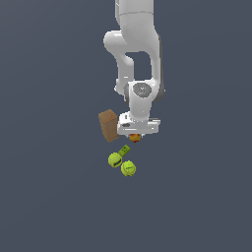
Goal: Pick up a designated object from a clutter of objects.
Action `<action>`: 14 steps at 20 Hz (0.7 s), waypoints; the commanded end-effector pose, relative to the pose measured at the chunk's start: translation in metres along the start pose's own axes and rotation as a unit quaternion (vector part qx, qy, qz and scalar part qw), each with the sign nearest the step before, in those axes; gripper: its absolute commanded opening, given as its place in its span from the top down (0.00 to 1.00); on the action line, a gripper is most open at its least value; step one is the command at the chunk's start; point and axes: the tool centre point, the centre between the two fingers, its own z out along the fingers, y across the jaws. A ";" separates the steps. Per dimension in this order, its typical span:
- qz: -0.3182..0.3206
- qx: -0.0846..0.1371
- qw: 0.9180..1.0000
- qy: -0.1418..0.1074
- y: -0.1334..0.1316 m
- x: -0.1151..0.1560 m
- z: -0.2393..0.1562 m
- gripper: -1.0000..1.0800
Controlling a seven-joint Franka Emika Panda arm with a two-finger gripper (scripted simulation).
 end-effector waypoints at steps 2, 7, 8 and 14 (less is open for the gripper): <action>-0.010 0.001 1.000 -0.016 -0.010 -0.013 0.011 1.00; -0.001 0.000 1.000 0.001 0.001 0.000 -0.004 1.00; -0.001 0.000 1.000 0.000 0.002 0.000 -0.006 1.00; -0.001 0.000 1.000 -0.001 0.012 0.001 -0.026 1.00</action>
